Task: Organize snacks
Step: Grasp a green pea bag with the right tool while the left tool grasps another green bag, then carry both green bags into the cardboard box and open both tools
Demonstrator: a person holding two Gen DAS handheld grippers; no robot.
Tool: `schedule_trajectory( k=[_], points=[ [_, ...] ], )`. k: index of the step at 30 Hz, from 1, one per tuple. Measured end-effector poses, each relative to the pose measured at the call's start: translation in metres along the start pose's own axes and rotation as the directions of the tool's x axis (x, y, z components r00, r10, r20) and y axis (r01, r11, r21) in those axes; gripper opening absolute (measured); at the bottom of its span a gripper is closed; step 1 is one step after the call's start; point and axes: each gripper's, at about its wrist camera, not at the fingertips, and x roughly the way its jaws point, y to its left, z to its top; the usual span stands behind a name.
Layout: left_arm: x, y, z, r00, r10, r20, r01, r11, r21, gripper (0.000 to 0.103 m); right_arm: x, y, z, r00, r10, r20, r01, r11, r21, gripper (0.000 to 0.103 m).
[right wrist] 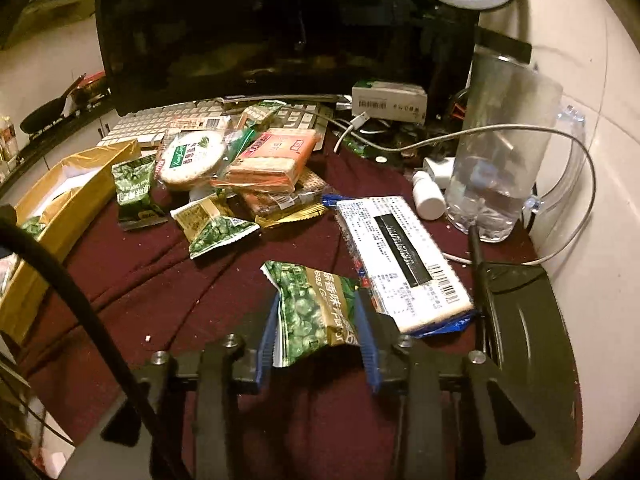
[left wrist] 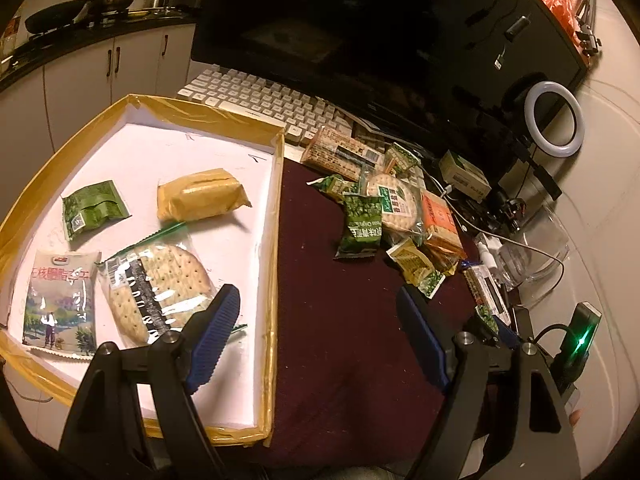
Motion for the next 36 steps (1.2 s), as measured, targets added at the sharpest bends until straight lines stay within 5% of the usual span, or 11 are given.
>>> schedule_trajectory(
  k=[10, 21, 26, 32, 36],
  points=[
    [0.015, -0.015, 0.007, 0.999, -0.009, -0.041, 0.01, 0.999, 0.034, 0.081, -0.022, 0.019, 0.025, 0.967, 0.232, 0.104, -0.234, 0.972, 0.001, 0.028],
    [0.07, -0.056, 0.03, 0.993, 0.053, -0.11, -0.034, 0.986, 0.161, 0.079, 0.037, 0.009, 0.059, 0.915, 0.397, 0.073, -0.403, 0.892, 0.206, 0.026],
    [0.097, -0.058, 0.041, 0.985, 0.101, -0.139, -0.08, 0.986, 0.148, 0.068, 0.039, 0.001, 0.056, 0.901, 0.428, 0.075, -0.433, 0.869, 0.238, 0.026],
    [0.123, -0.058, 0.045, 0.972, 0.143, -0.185, -0.119, 0.984, 0.133, 0.033, 0.04, 0.003, 0.058, 0.892, 0.446, 0.075, -0.451, 0.862, 0.231, 0.026],
    [0.109, -0.054, 0.044, 0.98, 0.103, -0.17, -0.087, 0.991, 0.1, 0.015, 0.041, 0.001, 0.058, 0.885, 0.458, 0.088, -0.465, 0.856, 0.227, 0.026]
  ],
)
